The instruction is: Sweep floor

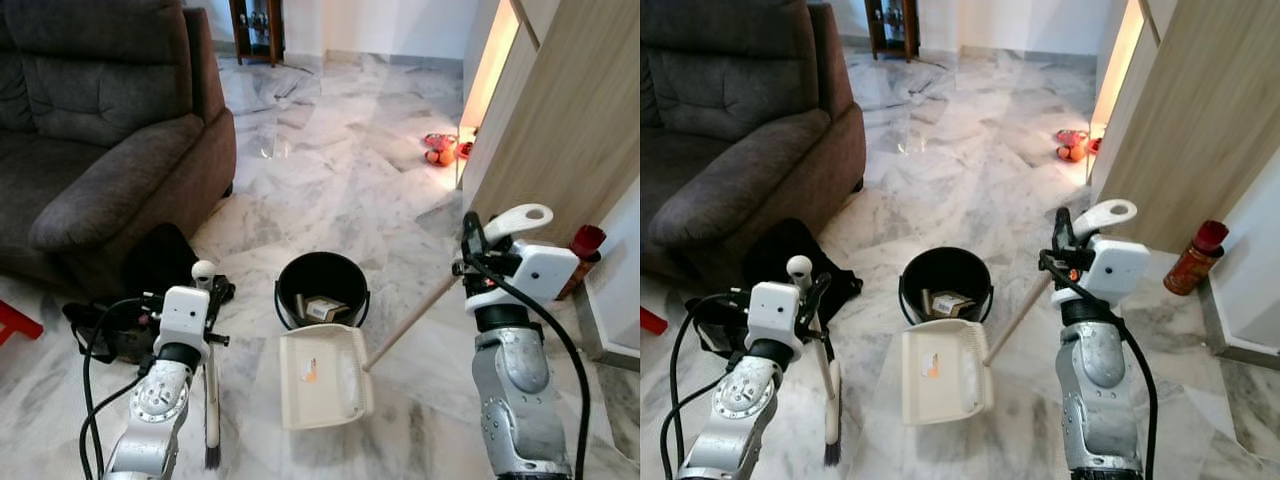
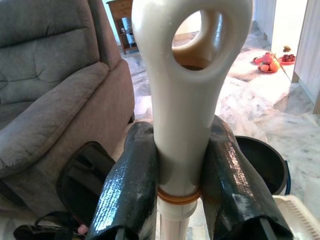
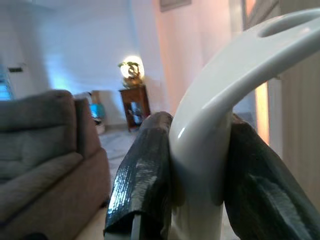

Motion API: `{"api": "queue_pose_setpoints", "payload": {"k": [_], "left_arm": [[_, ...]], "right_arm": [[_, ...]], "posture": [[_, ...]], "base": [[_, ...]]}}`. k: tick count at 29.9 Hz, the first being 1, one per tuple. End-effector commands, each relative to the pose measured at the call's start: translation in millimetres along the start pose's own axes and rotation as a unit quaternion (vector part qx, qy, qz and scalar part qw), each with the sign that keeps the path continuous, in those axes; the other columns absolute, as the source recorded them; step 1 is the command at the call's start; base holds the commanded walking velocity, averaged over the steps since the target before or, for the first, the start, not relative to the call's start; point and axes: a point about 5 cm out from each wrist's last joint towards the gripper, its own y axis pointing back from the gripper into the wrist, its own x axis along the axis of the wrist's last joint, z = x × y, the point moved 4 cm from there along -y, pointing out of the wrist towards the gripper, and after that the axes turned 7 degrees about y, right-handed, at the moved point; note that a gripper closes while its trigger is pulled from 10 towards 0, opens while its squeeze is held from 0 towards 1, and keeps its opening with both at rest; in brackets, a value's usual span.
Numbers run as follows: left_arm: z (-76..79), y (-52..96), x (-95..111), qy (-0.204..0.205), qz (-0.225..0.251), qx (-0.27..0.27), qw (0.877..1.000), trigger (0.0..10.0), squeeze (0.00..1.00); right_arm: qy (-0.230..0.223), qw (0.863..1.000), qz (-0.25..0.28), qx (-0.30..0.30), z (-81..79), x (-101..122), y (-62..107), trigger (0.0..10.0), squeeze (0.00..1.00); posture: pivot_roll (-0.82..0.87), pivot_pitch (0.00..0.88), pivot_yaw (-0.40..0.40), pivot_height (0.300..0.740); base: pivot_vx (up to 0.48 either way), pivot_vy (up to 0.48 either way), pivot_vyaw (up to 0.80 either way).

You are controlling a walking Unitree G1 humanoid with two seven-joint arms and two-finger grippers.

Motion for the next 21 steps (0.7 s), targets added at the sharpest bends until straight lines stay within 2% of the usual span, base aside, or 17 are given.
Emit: {"api": "queue_pose_setpoints", "payload": {"k": [1,9,13,21], "left_arm": [[-2.6,-3.2,8.2,-0.007,0.019,-0.002,1.0,10.0,0.0],[-2.8,-2.6,8.0,-0.006,0.019,-0.002,1.0,10.0,0.0],[-0.8,-2.9,9.0,-0.004,0.023,-0.004,1.0,10.0,0.0],[-0.9,-2.4,10.6,-0.002,0.028,-0.003,1.0,10.0,0.0]], "right_arm": [[-0.008,0.999,0.04,0.013,-4.1,25.9,-0.3,10.0,0.0],[-0.002,0.999,0.047,0.018,-3.2,41.2,3.9,10.0,0.0],[-0.009,0.996,0.084,0.019,-7.8,73.4,-4.4,10.0,0.0],[-0.028,0.991,0.127,0.009,-11.3,97.9,-17.7,10.0,0.0]], "posture": [[0.14,0.046,0.03,0.74],[0.13,0.052,0.03,0.74],[0.13,0.052,0.031,0.74],[0.13,0.05,0.032,0.74]], "base": [[0.0,0.0,0.0],[0.0,0.0,0.0],[0.0,0.0,0.0],[0.0,0.0,0.0]]}}
